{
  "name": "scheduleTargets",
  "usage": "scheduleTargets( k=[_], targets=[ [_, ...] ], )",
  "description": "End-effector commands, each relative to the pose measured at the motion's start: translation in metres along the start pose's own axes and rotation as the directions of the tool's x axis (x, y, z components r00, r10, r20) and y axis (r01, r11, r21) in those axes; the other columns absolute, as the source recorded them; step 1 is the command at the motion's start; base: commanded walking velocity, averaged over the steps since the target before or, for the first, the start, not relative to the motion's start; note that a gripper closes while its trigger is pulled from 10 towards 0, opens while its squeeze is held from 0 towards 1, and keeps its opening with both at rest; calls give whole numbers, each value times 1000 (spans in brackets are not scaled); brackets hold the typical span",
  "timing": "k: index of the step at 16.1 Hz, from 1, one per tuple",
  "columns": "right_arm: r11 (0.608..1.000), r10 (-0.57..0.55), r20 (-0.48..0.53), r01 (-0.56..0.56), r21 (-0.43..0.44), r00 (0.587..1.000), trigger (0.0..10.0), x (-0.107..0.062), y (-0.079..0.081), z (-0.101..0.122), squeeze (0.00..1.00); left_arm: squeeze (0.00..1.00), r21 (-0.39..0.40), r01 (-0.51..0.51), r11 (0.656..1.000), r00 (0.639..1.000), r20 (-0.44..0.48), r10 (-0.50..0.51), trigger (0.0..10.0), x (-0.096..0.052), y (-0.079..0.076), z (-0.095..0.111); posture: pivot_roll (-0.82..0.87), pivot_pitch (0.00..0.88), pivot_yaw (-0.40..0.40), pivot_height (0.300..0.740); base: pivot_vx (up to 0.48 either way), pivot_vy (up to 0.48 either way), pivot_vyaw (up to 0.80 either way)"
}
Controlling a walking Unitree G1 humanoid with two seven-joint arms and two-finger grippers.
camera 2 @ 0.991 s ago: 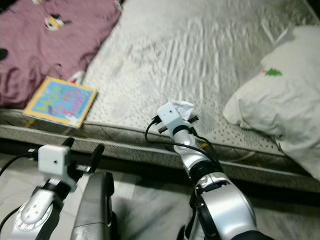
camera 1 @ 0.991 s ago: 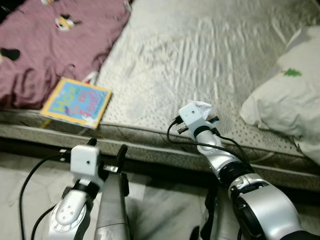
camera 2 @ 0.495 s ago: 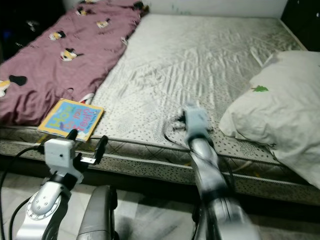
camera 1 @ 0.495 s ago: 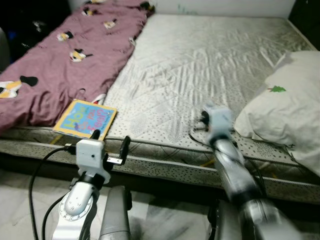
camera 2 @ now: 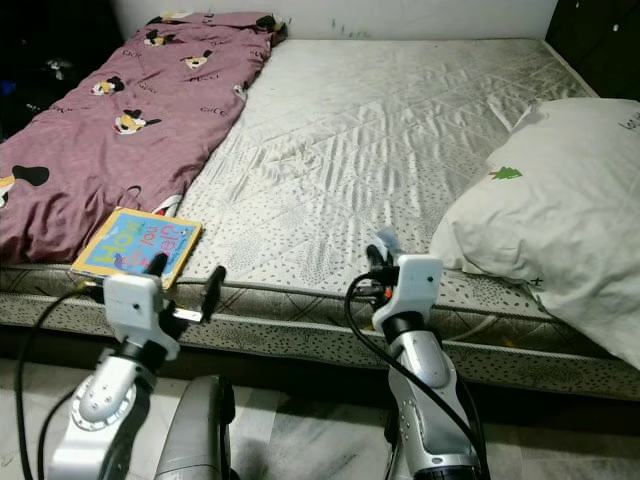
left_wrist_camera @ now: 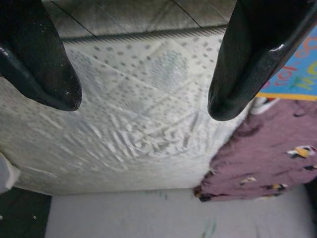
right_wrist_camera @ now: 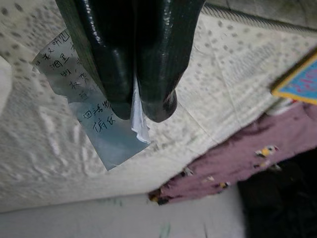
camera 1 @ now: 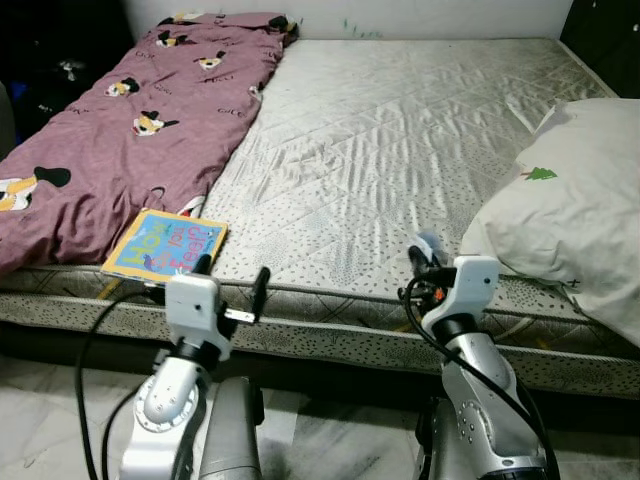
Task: Clean up the room
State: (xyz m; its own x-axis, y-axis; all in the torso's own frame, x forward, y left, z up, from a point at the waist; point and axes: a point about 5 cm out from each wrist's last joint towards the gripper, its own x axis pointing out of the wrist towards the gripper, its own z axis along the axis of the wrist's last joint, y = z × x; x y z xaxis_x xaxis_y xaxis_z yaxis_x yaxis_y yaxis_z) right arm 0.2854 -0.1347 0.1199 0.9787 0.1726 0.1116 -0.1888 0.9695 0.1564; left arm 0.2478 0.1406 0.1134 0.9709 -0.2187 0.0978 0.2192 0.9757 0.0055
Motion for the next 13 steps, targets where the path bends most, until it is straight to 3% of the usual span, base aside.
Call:
scheduleTargets(
  k=[1,5,13],
  targets=[
    [999,17,46,-19,30,999,10000,4,4,14,0,0,14,-4,1000,1000,-6,4,10000,-1,1,-2,-9,0,51,526,0,0,0],
    [999,33,45,-35,41,998,10000,8,8,24,0,0,13,-10,1000,1000,3,10,10000,2,3,-1,-6,0,44,568,0,0,0],
    [999,24,26,-25,48,999,10000,5,8,25,0,0,7,-14,1000,1000,7,14,10000,3,1,-3,-10,0,37,645,0,0,0]
  ],
)
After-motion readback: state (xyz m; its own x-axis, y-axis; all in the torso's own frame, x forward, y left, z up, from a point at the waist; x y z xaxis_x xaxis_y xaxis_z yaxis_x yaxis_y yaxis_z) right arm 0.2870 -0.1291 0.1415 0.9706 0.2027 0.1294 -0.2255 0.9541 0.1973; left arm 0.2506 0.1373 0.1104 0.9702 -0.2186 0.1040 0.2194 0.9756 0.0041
